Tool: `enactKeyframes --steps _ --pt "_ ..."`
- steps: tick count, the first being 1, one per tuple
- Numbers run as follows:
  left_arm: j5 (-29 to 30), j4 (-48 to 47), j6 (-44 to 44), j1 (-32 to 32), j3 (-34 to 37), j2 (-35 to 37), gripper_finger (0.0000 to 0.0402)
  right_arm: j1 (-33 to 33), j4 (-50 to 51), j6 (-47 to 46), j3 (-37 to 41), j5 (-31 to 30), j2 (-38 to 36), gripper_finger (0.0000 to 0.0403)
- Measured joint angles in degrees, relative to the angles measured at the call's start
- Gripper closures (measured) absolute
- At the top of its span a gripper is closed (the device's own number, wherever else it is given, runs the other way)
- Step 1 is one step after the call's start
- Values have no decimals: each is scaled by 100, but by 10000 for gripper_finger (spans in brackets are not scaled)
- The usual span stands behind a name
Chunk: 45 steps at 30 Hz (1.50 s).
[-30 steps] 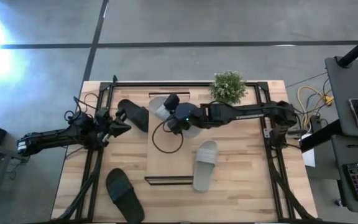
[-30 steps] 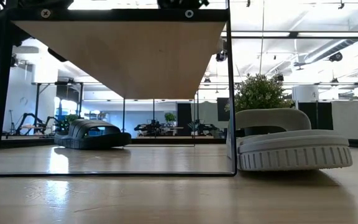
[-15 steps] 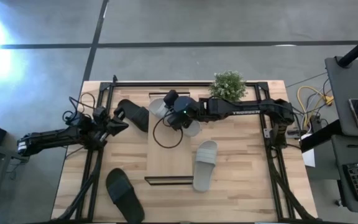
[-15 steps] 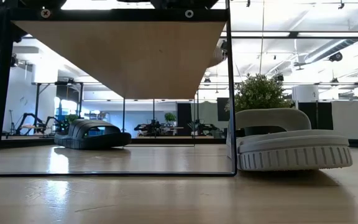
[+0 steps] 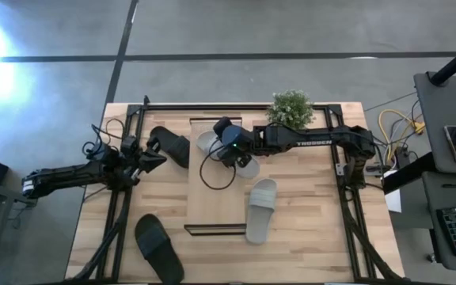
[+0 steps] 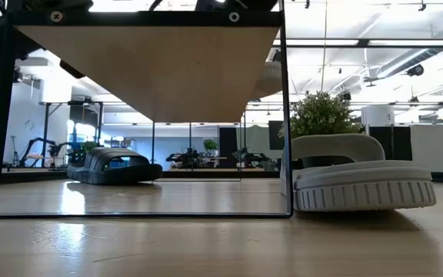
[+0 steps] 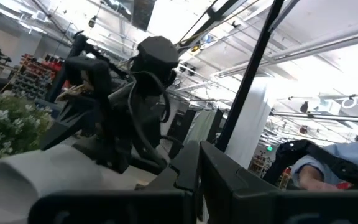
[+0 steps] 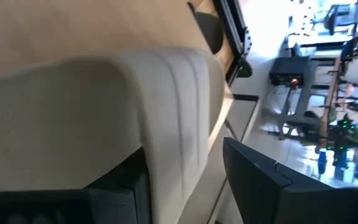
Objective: Pick and place slides into the shelf
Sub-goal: Put the right gray slide on the shelf
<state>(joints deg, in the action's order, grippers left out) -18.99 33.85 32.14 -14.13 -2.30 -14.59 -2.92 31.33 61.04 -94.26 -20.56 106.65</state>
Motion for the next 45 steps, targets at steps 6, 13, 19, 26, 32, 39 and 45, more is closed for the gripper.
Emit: enactKeyframes --steps 6,13,19,26,32,39,45 --pt "0 -9 0 0 17 -92 402 0 -264 53 0 263 1 238" --pt "0 -4 0 0 19 -279 402 39 -661 199 0 772 26 238" --pt "0 -9 0 0 19 -409 402 26 -349 -301 0 736 26 238" --pt "0 -4 0 0 19 -526 402 26 -281 -986 7 503 26 238" --pt "-2 -7 7 0 19 -566 402 24 157 -1843 -4 -34 20 238" --pt "-2 -7 4 0 19 -576 402 54 1153 -2484 -28 -93 -54 238" --pt "-2 -4 2 0 21 -678 402 156 1202 -2947 -17 -184 -338 239"
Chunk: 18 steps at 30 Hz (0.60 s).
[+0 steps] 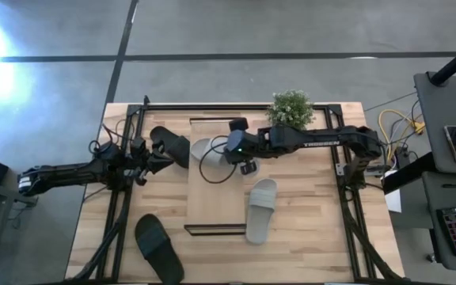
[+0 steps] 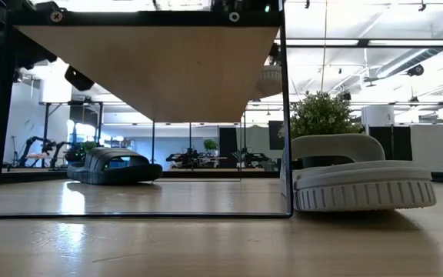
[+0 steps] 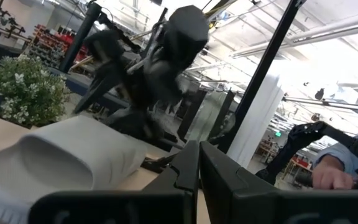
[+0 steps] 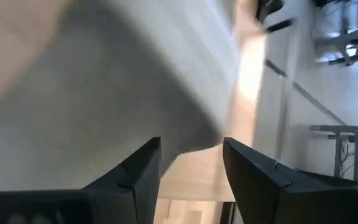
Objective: Pick and place slides into the shelf
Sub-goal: Put the right gray slide on the shelf
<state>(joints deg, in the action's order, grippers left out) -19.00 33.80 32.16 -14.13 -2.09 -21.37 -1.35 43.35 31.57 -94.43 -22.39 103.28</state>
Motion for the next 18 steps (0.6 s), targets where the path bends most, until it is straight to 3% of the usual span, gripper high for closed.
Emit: enactKeyframes --steps 5,8,14,18 --pt "0 -5 0 0 2 -134 402 -4 72 -629 0 -37 -448 239" --pt "0 2 9 0 2 -209 402 -4 529 -1548 -1 -287 -812 239" --pt "0 14 13 0 4 -327 402 -87 2822 -5413 42 155 -1318 239" --pt "0 20 15 0 4 -394 402 67 3490 -7244 252 453 -1426 242"
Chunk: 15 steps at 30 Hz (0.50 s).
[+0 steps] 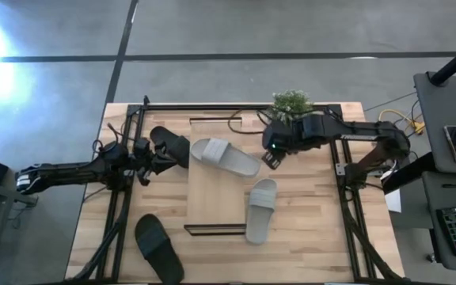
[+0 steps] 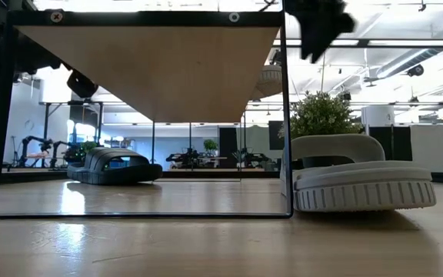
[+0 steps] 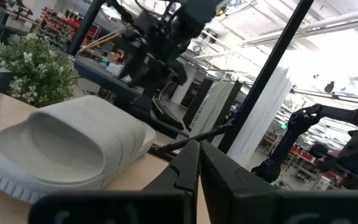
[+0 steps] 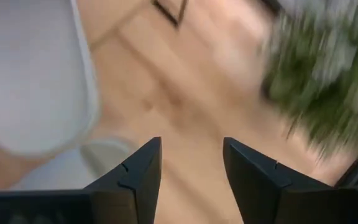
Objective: Pick and place slides into the shelf
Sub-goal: Put the right gray slide on the shelf
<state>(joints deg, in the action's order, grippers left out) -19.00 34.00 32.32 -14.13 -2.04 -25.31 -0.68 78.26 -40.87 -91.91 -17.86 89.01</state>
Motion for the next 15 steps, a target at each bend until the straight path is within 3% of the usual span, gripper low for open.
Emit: enactKeyframes --steps 5,9,13,15 --pt "359 -6 400 -6 -3 -13 402 221 160 -1236 241 834 107 268" --pt "763 -26 1206 -59 -107 -58 402 468 149 -1844 397 890 114 318" --pt "960 -31 817 -56 -345 -226 402 604 148 -2240 437 911 107 378" --pt "1239 -22 379 -57 -555 -295 402 646 149 -2331 437 905 100 389"
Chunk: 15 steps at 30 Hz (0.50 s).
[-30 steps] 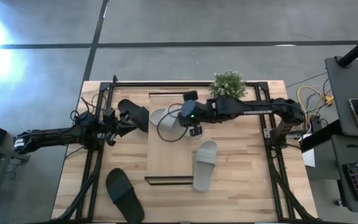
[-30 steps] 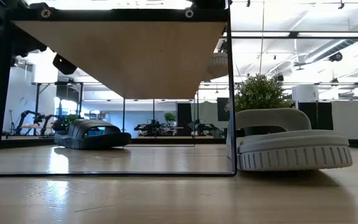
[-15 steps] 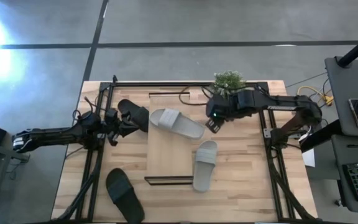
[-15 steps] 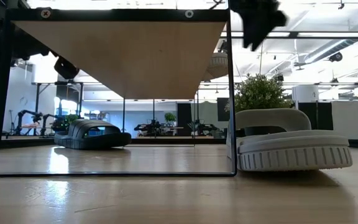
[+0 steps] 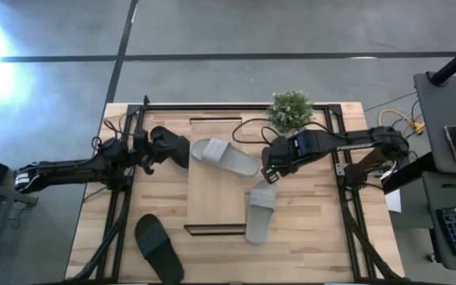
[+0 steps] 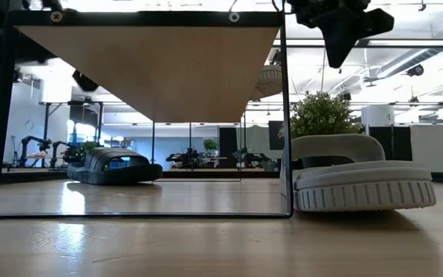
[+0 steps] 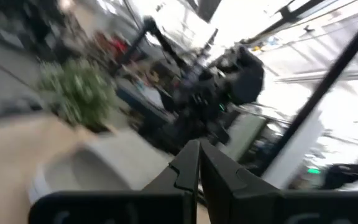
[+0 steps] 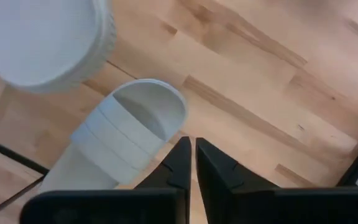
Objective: Pick and place slides into the shelf
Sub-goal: Put the right gray slide on the shelf
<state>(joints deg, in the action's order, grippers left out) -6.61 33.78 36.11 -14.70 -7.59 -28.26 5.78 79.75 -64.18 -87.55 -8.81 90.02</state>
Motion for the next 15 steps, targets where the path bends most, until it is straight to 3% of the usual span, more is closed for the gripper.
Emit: enactKeyframes --steps 4,8,11,15 --pt "420 26 -668 -4 -510 -134 402 129 0 -135 0 21 0 390" --pt "-5 -254 -803 -6 -910 -361 402 253 49 -291 0 22 0 390" --pt "-195 -2010 -1058 -5 -1413 -545 402 358 63 -341 7 29 0 390" --pt "-150 -4730 -2076 -14 -2435 -1015 402 426 59 -501 43 200 0 390"
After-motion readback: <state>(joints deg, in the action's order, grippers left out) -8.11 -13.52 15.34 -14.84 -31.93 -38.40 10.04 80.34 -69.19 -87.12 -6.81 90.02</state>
